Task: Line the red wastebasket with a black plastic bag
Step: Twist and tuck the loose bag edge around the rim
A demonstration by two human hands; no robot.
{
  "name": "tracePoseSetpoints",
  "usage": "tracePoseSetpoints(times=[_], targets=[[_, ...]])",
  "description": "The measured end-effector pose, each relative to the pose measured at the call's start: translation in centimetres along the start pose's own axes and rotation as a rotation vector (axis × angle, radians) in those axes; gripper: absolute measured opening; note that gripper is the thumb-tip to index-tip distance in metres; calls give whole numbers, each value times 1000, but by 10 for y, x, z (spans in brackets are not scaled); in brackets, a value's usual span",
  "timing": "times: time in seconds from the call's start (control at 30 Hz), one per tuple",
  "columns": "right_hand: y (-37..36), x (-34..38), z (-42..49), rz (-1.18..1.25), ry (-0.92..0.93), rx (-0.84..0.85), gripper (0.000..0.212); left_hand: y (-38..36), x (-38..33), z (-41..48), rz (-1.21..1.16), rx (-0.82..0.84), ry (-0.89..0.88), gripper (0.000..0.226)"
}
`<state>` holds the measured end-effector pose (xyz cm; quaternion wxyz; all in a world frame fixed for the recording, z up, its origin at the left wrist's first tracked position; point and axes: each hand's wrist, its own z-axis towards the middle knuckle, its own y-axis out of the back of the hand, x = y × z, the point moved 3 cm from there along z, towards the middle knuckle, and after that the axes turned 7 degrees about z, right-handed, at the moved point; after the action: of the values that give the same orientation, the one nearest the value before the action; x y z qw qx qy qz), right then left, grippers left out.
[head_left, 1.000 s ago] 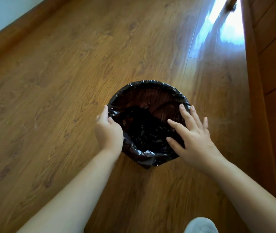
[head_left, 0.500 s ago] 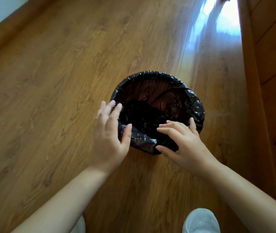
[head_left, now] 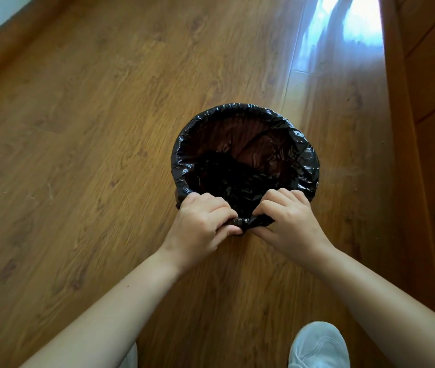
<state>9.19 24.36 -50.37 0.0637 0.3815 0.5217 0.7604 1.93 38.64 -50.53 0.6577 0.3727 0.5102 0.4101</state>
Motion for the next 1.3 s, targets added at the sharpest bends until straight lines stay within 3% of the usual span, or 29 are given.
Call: tracePoseSetpoints(times=[0.17,0.4,0.63,0.8,0.9,1.03,1.3], targets=[[-2,-1,0,-1,-9,-23,19,0,1,1,21,-13,-5,19],[2,-10,-4,-53,88,-25,11,3,8,-4,145,-28,-148,15],[5,-13,-3,-31,111,-19,13,2,13,-7,121,-57,-116,19],[14,-1,-14,-49,185,26,37,1,8,-8,116,-48,-78,25],[14,7,-12,30,183,13,30,2,2,-10,92,-80,-12,37],[5,8,-3,140,143,30,18,2,-6,-8,-6,-81,-13,26],[-1,-1,-4,186,109,-30,19,-3,-2,-4,-104,-91,45,13]])
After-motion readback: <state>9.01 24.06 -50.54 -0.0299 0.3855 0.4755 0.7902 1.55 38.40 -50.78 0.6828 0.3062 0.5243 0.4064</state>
